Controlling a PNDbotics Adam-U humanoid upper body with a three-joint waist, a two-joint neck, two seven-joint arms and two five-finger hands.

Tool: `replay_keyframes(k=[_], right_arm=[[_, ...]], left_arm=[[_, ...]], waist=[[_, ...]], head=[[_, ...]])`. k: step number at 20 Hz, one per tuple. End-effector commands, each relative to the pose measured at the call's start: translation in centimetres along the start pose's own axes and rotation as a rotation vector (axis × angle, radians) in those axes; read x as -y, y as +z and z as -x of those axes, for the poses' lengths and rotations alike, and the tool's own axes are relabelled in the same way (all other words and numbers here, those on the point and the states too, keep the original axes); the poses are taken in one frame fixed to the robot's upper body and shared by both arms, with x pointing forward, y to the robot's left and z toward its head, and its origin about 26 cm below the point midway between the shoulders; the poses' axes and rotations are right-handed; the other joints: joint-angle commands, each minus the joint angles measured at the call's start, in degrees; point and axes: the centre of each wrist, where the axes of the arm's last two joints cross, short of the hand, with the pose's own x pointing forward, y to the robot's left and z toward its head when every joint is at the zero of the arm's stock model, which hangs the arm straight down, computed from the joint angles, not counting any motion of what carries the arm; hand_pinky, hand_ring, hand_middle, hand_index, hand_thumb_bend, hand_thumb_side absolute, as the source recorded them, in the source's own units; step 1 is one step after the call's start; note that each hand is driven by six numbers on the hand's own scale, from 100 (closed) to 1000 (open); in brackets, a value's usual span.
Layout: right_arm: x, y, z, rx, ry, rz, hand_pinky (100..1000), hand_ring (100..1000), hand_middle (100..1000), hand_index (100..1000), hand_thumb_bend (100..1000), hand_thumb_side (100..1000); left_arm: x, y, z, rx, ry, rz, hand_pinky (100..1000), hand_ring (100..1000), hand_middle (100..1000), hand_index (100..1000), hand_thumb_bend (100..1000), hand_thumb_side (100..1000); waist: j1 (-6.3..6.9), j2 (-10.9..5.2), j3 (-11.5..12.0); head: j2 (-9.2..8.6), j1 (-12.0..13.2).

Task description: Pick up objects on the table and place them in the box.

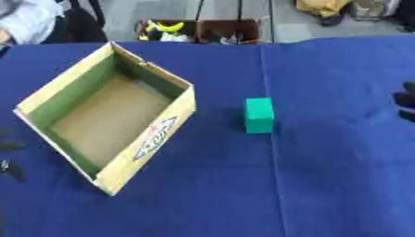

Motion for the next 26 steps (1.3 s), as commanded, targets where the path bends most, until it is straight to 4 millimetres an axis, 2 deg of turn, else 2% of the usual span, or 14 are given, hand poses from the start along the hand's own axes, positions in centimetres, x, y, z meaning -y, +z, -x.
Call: replay_keyframes(k=[1, 5, 11, 20, 24, 26], right_arm=[[0.7, -1.6, -2.0, 0.132, 0.103, -0.073, 802, 822, 740, 850, 100, 953], [0.4, -3.4, -3.6, 0.201, 0.218, -0.173, 789, 815, 752, 848, 105, 955], [-0.1, -6.1, -4.5, 0.261, 0.382, -0.286, 781, 811, 763, 851, 173, 952], [-2.1, -10.3, -4.5, 0.297, 0.552, -0.417, 793, 829, 773, 870, 476, 1000], [-3.0, -11.7, -3.7, 0.297, 0.621, -0.488, 812, 852, 788, 908, 596, 1000], [-3.8, -12.1, -2.9, 0.279, 0.651, -0.537, 827, 871, 785, 949, 649, 879]], left_arm=[[-0.5, -0.3, -0.6, 0.028, -0.012, 0.013, 234, 583, 630, 857, 102, 898], [-0.4, -0.2, -0.6, 0.025, -0.01, 0.027, 235, 583, 629, 855, 102, 897], [-0.2, -0.1, -0.6, 0.023, -0.002, 0.041, 234, 583, 630, 857, 101, 897], [-0.3, 0.0, -0.5, 0.016, -0.004, 0.05, 233, 583, 630, 857, 100, 896], [-0.3, 0.0, -0.4, 0.012, -0.003, 0.055, 233, 583, 632, 862, 100, 895], [-0.3, 0.1, -0.4, 0.008, -0.002, 0.056, 233, 583, 632, 861, 100, 895]], waist=[[-0.2, -1.61, 0.28], [-0.22, -1.89, 0.92], [-0.2, -2.21, 1.71], [-0.38, -2.35, 2.08], [-0.44, -2.58, 2.27], [-0.52, -2.74, 2.47]], head=[[-0.2, -0.5], [-0.09, -1.09], [0.23, -1.87], [0.2, -2.18], [0.32, -2.43], [0.44, -2.66]])
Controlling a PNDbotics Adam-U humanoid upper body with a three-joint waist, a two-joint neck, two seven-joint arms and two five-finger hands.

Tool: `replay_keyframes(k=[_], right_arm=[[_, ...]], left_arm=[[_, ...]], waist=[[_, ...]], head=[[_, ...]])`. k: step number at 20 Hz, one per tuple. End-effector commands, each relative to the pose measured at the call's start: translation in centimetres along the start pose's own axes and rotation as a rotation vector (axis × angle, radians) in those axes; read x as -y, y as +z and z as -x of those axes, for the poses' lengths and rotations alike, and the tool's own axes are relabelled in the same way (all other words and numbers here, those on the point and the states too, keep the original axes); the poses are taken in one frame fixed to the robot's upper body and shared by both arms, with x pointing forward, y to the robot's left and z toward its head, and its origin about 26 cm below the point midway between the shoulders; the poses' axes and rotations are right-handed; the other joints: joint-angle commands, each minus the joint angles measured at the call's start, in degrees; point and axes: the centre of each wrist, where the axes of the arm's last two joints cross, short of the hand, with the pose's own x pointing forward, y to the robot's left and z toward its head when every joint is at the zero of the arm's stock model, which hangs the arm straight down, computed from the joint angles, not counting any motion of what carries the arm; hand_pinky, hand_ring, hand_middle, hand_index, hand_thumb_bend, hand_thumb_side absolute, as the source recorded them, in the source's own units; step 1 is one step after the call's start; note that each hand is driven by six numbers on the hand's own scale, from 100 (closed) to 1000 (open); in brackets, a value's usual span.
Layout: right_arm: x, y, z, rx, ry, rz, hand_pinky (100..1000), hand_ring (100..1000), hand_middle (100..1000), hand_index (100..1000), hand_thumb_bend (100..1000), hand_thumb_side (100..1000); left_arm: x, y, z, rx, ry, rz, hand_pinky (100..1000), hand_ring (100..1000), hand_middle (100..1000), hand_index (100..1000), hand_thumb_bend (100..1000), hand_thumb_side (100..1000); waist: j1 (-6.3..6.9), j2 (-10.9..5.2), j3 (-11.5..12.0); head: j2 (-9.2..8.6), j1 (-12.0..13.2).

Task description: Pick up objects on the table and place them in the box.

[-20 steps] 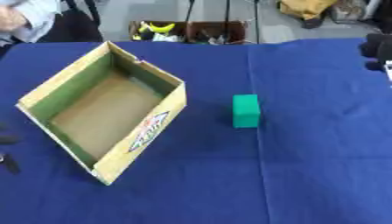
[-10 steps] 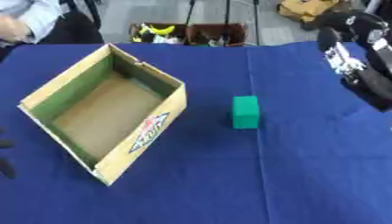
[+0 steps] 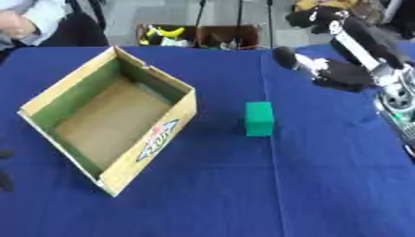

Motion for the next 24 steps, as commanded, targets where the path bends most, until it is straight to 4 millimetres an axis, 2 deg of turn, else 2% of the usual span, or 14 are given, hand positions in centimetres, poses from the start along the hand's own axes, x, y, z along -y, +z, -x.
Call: replay_keyframes(k=[1, 4, 6, 10, 13, 20, 24], right_arm=[[-0.7, -1.0, 0.6, -0.012, 0.055, -0.075, 836, 885, 794, 962, 665, 802], [-2.2, -1.9, 1.2, -0.04, 0.08, -0.163, 845, 899, 797, 939, 671, 687], [-2.8, -2.5, 1.7, -0.046, 0.098, -0.211, 849, 904, 795, 908, 672, 654], [-3.6, -3.2, 2.4, -0.043, 0.142, -0.296, 850, 908, 806, 926, 686, 616], [-3.7, -3.5, 2.7, -0.047, 0.171, -0.35, 848, 908, 814, 932, 684, 586], [-3.7, -4.0, 2.9, -0.063, 0.179, -0.465, 843, 916, 842, 936, 606, 490], [-3.7, -4.4, 3.1, -0.07, 0.171, -0.534, 842, 918, 842, 932, 563, 471]], left_arm=[[-0.4, -0.3, -0.5, 0.023, -0.01, 0.013, 233, 583, 631, 860, 100, 895], [-0.4, -0.2, -0.4, 0.02, -0.008, 0.016, 232, 583, 631, 859, 100, 894], [-0.4, -0.2, -0.4, 0.019, -0.007, 0.016, 232, 583, 631, 859, 100, 893], [-0.4, -0.2, -0.4, 0.018, -0.006, 0.015, 231, 583, 630, 858, 100, 893], [-0.4, -0.2, -0.4, 0.017, -0.006, 0.015, 231, 583, 630, 858, 100, 890], [-0.3, -0.2, -0.4, 0.015, -0.006, 0.017, 230, 584, 630, 858, 100, 892], [-0.3, -0.2, -0.3, 0.012, -0.006, 0.02, 230, 585, 630, 858, 100, 892]], waist=[[-0.14, -1.66, 0.22], [-0.21, -1.73, 0.3], [-0.16, -1.71, 0.16], [-0.14, -1.58, -0.03], [-0.18, -1.53, -0.07], [-0.29, -1.47, -0.04], [-0.34, -1.45, 0.11]], head=[[0.42, -0.44], [0.83, -0.69], [1.01, -0.73], [1.09, -0.77], [1.09, -0.83], [0.96, -0.94], [0.86, -1.12]])
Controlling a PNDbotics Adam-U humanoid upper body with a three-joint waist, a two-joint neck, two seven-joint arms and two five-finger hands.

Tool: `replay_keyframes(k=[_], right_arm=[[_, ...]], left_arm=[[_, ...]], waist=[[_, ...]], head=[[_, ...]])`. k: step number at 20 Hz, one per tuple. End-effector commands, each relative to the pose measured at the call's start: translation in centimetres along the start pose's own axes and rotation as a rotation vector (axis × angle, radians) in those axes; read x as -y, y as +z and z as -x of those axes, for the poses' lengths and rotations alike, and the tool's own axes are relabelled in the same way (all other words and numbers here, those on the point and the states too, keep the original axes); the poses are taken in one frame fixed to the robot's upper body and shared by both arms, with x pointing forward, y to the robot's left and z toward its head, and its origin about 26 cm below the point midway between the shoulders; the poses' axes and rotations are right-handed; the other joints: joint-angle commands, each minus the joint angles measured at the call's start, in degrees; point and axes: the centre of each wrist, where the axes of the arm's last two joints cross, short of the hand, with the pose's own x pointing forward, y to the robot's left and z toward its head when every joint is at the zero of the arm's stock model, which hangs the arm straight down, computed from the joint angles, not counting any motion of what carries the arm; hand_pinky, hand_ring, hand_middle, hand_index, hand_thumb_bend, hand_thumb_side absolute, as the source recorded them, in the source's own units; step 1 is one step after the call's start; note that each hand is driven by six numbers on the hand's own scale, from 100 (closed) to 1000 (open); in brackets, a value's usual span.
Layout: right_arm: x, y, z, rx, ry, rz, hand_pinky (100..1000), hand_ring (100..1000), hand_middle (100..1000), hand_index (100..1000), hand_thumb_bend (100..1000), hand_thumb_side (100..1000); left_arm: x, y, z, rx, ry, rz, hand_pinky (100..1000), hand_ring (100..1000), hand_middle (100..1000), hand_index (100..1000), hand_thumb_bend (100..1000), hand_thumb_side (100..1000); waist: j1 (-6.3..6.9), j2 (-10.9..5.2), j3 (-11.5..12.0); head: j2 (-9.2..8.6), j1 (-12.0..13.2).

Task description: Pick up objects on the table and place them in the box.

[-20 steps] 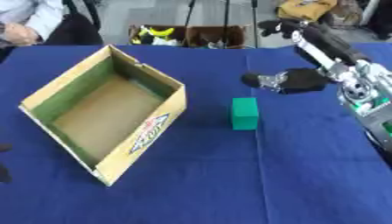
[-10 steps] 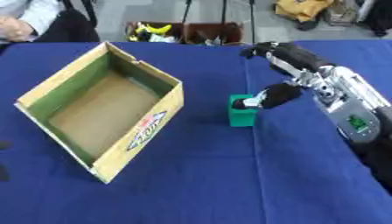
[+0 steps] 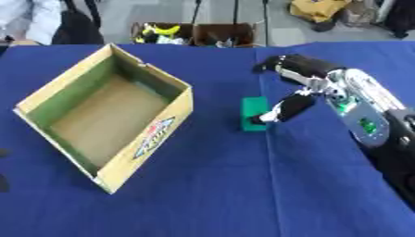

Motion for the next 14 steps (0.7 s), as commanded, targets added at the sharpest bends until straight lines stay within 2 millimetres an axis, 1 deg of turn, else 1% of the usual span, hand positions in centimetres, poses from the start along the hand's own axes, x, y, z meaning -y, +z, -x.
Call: replay_keyframes(k=[1, 8, 14], right_arm=[[1.5, 0.2, 0.3, -0.01, 0.01, -0.023, 842, 918, 841, 932, 552, 470], [2.2, 0.2, 0.2, -0.018, -0.018, -0.113, 837, 914, 830, 922, 504, 484], [3.7, 1.0, -0.4, -0.007, -0.069, -0.151, 824, 899, 778, 886, 443, 496]], left_arm=[[-0.4, -0.3, -0.3, 0.02, -0.015, 0.01, 230, 585, 630, 858, 100, 892], [-0.4, -0.3, -0.3, 0.017, -0.014, 0.011, 229, 586, 631, 858, 100, 892], [-0.3, -0.3, -0.3, 0.015, -0.015, 0.007, 229, 587, 631, 858, 100, 890]], waist=[[-0.05, -1.15, 0.1], [-0.1, -0.86, 0.23], [-0.11, -0.69, 0.22]], head=[[-0.08, -0.27], [-0.1, -0.48], [-0.08, -0.46]])
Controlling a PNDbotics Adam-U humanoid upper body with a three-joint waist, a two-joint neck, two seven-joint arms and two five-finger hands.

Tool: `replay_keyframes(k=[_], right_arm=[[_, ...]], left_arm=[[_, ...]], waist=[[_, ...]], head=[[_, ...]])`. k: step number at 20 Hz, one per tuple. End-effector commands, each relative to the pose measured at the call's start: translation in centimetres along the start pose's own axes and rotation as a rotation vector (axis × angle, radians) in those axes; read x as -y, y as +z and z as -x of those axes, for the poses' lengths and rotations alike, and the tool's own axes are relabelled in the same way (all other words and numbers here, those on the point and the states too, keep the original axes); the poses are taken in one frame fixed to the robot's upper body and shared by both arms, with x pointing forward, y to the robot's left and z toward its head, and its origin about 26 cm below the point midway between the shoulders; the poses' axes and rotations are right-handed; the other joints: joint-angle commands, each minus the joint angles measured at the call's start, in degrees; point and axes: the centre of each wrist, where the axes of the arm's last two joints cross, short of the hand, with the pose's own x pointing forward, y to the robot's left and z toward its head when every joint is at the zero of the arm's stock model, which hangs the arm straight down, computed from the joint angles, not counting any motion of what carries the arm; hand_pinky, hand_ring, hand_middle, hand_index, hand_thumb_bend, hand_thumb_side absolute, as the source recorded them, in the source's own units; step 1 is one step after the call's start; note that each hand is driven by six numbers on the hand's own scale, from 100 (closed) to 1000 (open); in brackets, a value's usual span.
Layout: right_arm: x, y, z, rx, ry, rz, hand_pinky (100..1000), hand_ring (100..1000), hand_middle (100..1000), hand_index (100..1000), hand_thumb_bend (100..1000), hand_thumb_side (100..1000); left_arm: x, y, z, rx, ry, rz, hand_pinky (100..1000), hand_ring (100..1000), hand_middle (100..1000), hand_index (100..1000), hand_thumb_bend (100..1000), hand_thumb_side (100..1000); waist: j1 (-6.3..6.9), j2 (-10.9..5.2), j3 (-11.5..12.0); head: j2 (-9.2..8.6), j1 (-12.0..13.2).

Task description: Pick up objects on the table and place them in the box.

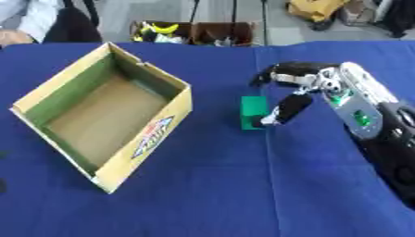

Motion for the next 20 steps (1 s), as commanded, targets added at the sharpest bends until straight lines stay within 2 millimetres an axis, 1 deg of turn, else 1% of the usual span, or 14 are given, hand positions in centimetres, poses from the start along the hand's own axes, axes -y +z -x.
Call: replay_keyframes(k=[1, 10, 15, 17, 20], right_arm=[[2.1, 1.3, -0.6, 0.013, -0.011, 0.031, 822, 897, 776, 883, 429, 494], [1.9, 1.1, -0.9, 0.008, -0.048, 0.023, 815, 886, 756, 859, 346, 474], [1.5, 0.9, -0.9, 0.012, -0.053, 0.0, 817, 890, 781, 877, 383, 443], [1.4, 0.8, -0.9, 0.015, -0.051, -0.017, 816, 891, 780, 876, 385, 427], [1.1, 0.5, -0.8, 0.01, -0.047, -0.036, 814, 890, 773, 869, 363, 433]], left_arm=[[-0.4, -0.3, -0.4, 0.021, -0.013, 0.004, 229, 587, 631, 858, 100, 890], [-0.3, -0.3, -0.4, 0.019, -0.012, 0.002, 228, 588, 631, 858, 100, 889], [-0.3, -0.3, -0.4, 0.019, -0.012, 0.002, 228, 588, 631, 858, 100, 889], [-0.3, -0.3, -0.4, 0.018, -0.012, 0.001, 228, 588, 631, 858, 100, 889], [-0.3, -0.3, -0.4, 0.019, -0.011, 0.001, 227, 589, 631, 858, 100, 888]], waist=[[0.05, -1.02, 0.01], [0.08, -0.69, 0.17], [0.07, -0.5, 0.19], [0.05, -0.41, 0.23], [0.05, -0.32, 0.33]], head=[[-0.08, -0.03], [-0.08, 0.0], [-0.08, 0.16], [-0.07, 0.21], [-0.13, 0.2]])
